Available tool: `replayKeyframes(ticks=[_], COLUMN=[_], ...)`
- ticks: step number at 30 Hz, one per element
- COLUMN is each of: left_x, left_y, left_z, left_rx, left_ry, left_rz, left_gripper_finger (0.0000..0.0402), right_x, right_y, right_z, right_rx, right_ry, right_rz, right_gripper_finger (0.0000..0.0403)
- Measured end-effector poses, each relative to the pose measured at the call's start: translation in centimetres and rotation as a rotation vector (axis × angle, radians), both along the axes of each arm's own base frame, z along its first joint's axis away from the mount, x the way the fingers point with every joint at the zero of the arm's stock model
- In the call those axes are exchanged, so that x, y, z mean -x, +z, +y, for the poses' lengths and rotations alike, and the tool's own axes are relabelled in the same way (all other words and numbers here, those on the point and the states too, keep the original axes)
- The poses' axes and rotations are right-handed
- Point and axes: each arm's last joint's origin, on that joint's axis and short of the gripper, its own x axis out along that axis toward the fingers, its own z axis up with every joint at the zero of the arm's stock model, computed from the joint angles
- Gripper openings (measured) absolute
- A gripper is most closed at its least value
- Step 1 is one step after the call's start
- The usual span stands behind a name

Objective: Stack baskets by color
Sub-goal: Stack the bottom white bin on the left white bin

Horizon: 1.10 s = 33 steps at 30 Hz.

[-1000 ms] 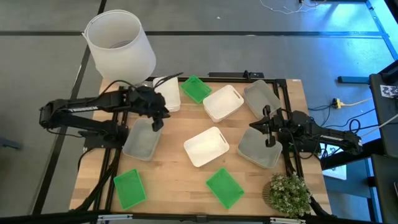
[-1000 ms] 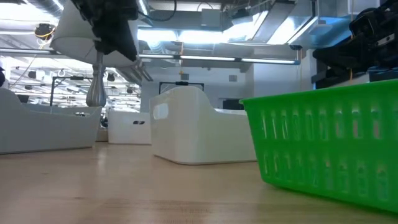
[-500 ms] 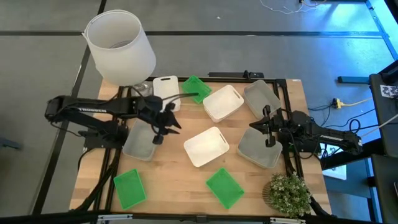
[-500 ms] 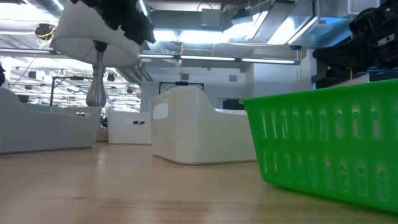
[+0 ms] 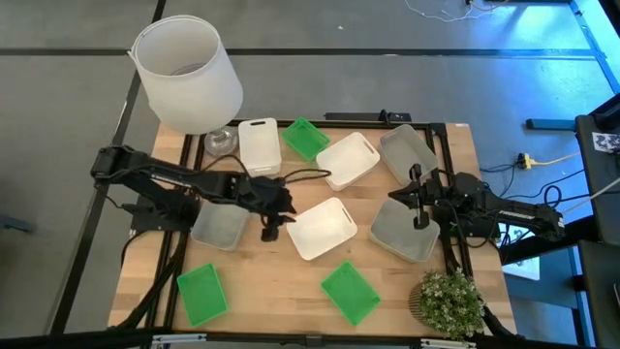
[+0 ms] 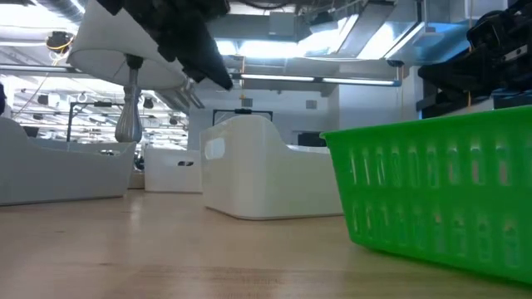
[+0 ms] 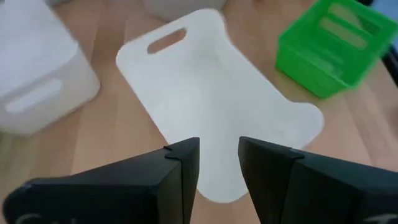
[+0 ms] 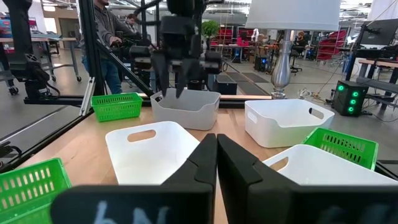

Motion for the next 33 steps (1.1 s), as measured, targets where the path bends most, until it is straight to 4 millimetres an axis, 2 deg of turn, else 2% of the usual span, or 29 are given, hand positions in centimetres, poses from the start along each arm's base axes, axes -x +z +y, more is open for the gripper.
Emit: replayKeyframes(ticks=[3, 9, 21, 33], left_x=[-0.8, -1.6, -2.6, -2.9], left_y=[-0.9, -2.6, -5.1, -5.7], left_z=[0.0, 0.1, 0.1, 0.1], left_rx=[0.025, 0.055, 0.033, 0.032], left_ry=[0.105, 0.209, 0.235, 0.238], left_rz=[0.002, 0.055, 0.124, 0.137], left_gripper_finger=[0.0103, 0.0103, 0.0103, 0.0103], right_x=[0.0, 0.0, 0.0, 0.0], right_y=[0.0, 0.0, 0.0, 0.0], right_z=[0.0, 0.0, 0.0, 0.0], right_rx=[0.0, 0.0, 0.0, 0.0], right_ry=[0.0, 0.0, 0.0, 0.0], right_rz=[0.0, 0.0, 0.0, 0.0], right_gripper_finger=[0.0013, 0.0013, 0.0013, 0.0013])
